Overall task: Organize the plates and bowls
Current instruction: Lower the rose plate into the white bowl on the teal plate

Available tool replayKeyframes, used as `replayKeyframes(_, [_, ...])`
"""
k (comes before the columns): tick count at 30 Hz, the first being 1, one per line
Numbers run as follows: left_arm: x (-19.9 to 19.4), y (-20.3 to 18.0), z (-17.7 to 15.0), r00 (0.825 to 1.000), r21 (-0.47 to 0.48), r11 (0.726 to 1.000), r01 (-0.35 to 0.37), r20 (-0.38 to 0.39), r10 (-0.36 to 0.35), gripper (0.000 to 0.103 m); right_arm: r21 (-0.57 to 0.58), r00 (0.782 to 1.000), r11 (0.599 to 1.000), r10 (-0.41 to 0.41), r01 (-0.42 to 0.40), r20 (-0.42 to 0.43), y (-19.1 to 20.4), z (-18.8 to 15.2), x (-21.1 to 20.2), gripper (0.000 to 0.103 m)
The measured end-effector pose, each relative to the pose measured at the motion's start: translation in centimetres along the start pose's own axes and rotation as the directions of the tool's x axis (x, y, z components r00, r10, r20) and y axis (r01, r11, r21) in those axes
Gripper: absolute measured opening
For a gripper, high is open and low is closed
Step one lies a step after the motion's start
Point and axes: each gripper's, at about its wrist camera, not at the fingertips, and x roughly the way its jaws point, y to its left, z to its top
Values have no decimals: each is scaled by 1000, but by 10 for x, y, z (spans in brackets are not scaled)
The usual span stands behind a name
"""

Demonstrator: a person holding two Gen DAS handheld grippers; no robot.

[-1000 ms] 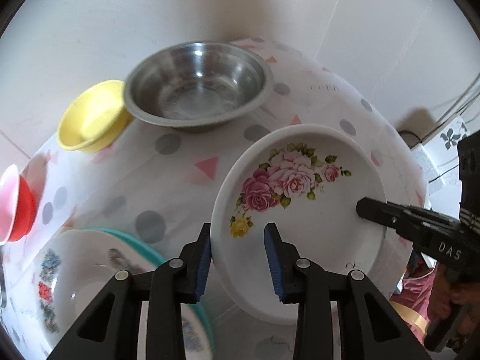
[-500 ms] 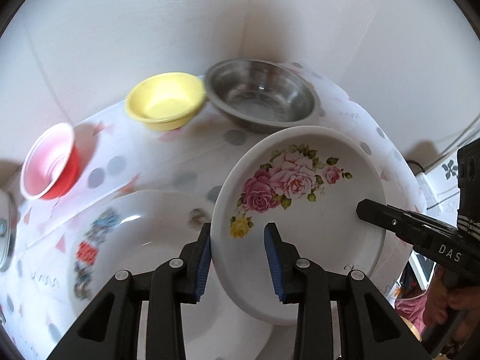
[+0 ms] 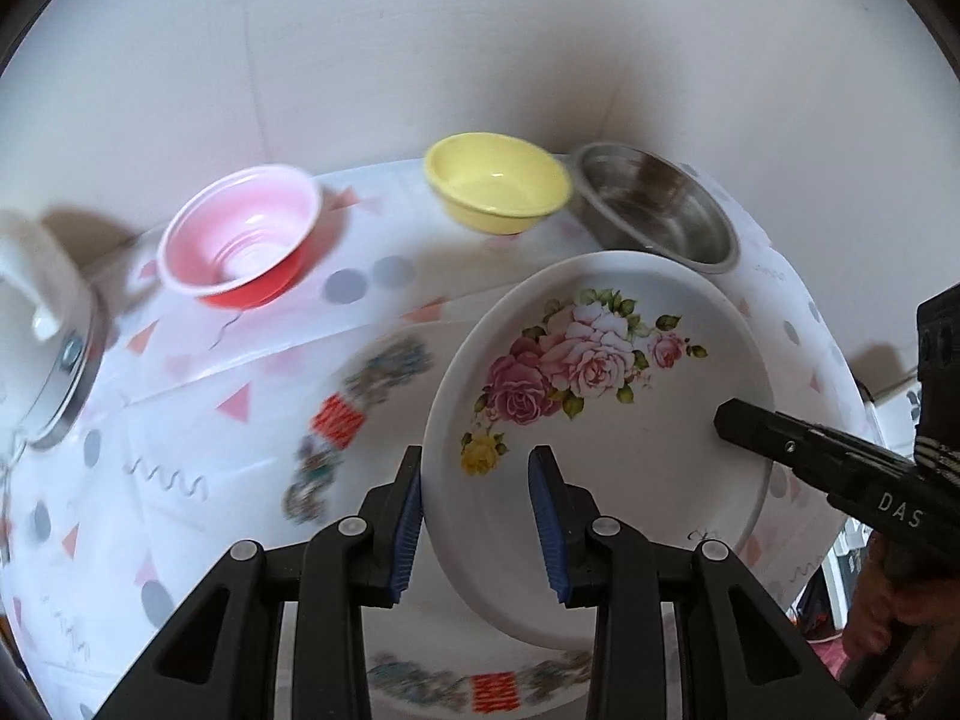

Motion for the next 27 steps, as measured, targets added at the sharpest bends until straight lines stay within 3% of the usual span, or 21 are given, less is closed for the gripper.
replayKeyframes(13, [8, 33, -21, 998, -78, 996, -49, -51, 45, 35, -24, 995, 999, 30, -32, -90, 18, -8, 36, 9])
replayKeyframes(27, [25, 28, -21, 995, -74, 995, -68, -83, 62, 35, 4, 993, 1000, -2, 2, -115, 8, -7, 48, 9])
